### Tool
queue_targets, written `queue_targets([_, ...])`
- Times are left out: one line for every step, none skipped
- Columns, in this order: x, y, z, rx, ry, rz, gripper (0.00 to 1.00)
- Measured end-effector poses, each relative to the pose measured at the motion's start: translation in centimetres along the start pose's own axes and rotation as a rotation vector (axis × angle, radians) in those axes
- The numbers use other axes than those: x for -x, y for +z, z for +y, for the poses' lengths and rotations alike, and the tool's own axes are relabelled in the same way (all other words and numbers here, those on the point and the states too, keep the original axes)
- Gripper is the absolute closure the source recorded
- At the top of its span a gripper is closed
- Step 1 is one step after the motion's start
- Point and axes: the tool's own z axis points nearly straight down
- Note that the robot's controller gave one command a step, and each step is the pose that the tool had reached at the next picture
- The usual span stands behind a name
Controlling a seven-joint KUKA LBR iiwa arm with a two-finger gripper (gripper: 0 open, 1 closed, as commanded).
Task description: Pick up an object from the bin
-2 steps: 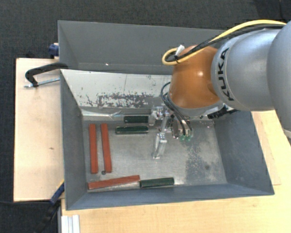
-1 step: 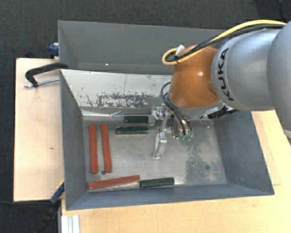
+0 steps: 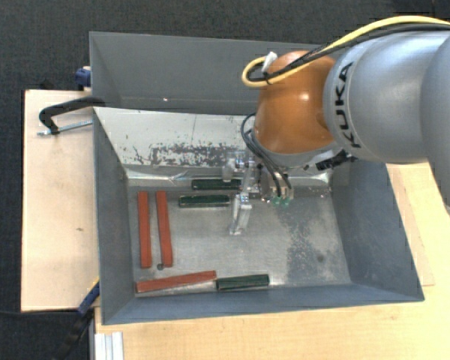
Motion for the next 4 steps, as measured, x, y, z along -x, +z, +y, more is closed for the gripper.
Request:
queue_targets([0.8, 6.1, 6.5, 0.004, -0.066, 0.011, 0.0])
queue_targets([2.9, 8.4, 4.2, -0.001, 0.321, 0.015, 1.0])
queue_targets([2.9, 8.4, 4.3, -0.001, 0.318, 0.015, 1.0])
queue_targets([2.7, 2.8, 4.0, -0.003, 0.261, 0.021, 1.0])
